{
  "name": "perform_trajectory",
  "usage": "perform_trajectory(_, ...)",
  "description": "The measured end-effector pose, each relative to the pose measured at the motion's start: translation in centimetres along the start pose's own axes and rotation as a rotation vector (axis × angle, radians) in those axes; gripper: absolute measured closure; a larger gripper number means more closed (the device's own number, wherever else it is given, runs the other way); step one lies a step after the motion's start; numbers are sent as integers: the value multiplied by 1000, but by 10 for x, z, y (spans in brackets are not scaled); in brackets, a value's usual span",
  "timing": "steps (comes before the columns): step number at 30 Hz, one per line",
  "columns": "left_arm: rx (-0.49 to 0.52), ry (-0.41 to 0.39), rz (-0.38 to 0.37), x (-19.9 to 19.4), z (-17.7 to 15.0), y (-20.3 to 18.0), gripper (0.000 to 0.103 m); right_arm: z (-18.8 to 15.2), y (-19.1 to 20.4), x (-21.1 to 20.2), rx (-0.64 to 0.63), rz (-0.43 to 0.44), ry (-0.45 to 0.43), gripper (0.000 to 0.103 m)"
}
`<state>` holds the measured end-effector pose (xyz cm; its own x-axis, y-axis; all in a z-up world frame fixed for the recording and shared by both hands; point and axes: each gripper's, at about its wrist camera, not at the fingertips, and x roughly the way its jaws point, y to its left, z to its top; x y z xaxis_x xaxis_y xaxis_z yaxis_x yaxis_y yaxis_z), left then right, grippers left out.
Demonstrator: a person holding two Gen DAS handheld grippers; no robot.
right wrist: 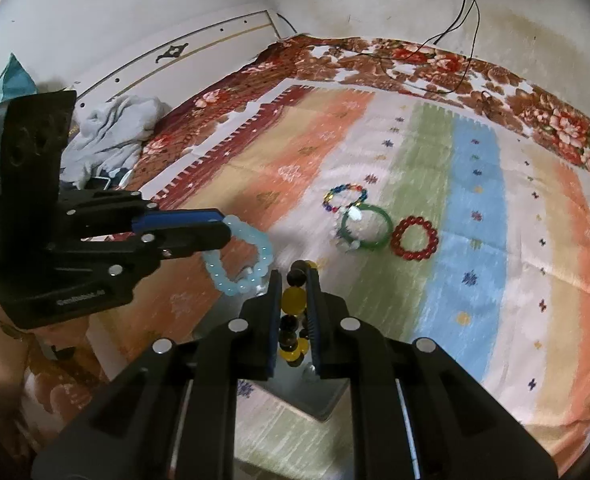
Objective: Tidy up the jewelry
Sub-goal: 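Carry both held bracelets with left and right tools over the tin, then open the left tool over the tin while the right tool opens too, then withdraw both tools from the tin toward the remaining bracelets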
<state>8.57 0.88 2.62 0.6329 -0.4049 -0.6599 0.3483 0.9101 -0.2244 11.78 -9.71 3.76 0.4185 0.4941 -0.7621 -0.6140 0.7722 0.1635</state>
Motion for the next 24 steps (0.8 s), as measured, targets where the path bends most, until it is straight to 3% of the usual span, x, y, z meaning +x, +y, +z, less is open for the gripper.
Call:
perform_trajectory(11,22,54,24,14,-18,-12,92,-18,-3,14,31,-6,63,88)
perform_trajectory(12,26,47,45,15,-18,-11,89,-18,-4,16,32,-9,73,78)
perform_trajectory(13,26,52,52,17,-18,-10,85,-18,-6,18,34,-21,79,60)
perform_trajectory(14,22,59,61,19,-17,-7,78,-18,-8,18,38,-46,77,53)
perform_trajectory(24,-31,66,173,22,-12,24,50,-13,-36,15,126,-83,36,34)
